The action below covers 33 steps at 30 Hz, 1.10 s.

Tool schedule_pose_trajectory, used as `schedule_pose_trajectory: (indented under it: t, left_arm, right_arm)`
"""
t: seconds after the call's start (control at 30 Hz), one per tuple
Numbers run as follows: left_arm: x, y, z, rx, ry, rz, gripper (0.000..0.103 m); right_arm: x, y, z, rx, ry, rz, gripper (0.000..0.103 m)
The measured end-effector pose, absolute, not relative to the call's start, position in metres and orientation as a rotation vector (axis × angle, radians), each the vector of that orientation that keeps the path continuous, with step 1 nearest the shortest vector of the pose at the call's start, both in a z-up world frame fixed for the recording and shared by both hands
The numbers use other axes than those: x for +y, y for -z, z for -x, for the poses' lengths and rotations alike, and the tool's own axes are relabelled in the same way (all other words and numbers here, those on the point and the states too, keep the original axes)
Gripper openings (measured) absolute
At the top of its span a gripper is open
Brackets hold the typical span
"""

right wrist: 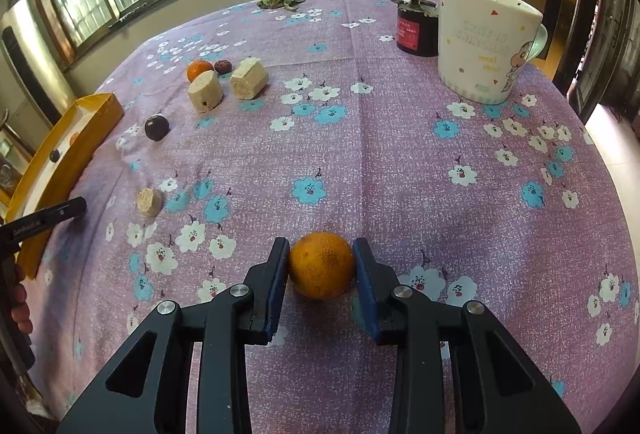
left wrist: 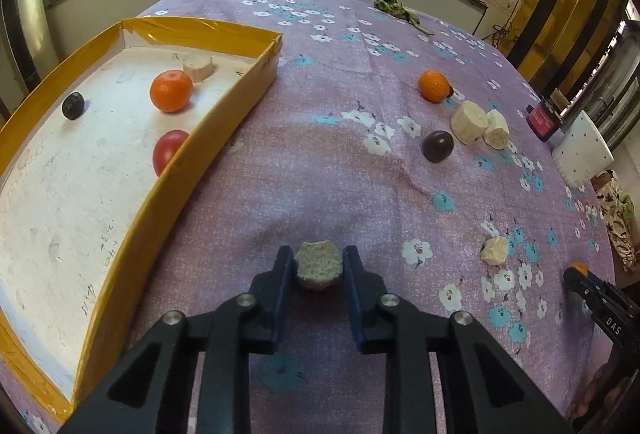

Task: Organize fruits
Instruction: 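Grasp the tangerine with the right tool and lift it, then grasp a beige crumbly cube with the left tool while the right tool holds the tangerine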

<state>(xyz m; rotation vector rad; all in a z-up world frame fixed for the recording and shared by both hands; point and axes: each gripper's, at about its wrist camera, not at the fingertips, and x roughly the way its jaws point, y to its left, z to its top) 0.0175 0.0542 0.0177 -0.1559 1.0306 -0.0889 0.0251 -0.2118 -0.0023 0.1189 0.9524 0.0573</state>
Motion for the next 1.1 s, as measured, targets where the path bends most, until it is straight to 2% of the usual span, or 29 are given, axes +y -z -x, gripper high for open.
schedule_pose_trajectory:
  t: [0.43, 0.53, 0.63, 0.8, 1.1]
  left_arm:
    - [0.010, -0.030, 0.007, 1.023, 0.254, 0.068, 0.027]
    - [0.010, -0.030, 0.010, 1.022, 0.262, 0.049, 0.027]
    - [0.013, -0.028, 0.012, 1.030, 0.263, 0.058, 0.028]
    - [0.017, -0.023, 0.012, 1.041, 0.262, 0.066, 0.028]
    - [0.021, -0.026, 0.013, 1.037, 0.269, 0.086, 0.028]
  right_arm:
    - [-0.192, -0.015, -0.014, 0.921, -0.020, -0.036, 0.032]
    - [-0.196, -0.010, -0.018, 0.933, -0.024, -0.041, 0.039]
    - [-0.198, -0.001, -0.022, 0.954, 0.008, -0.018, 0.039]
    - [-0.210, 0.008, -0.021, 0.960, 0.015, -0.079, 0.031]
    - [-0.199, -0.019, -0.009, 0.923, -0.010, -0.074, 0.031]
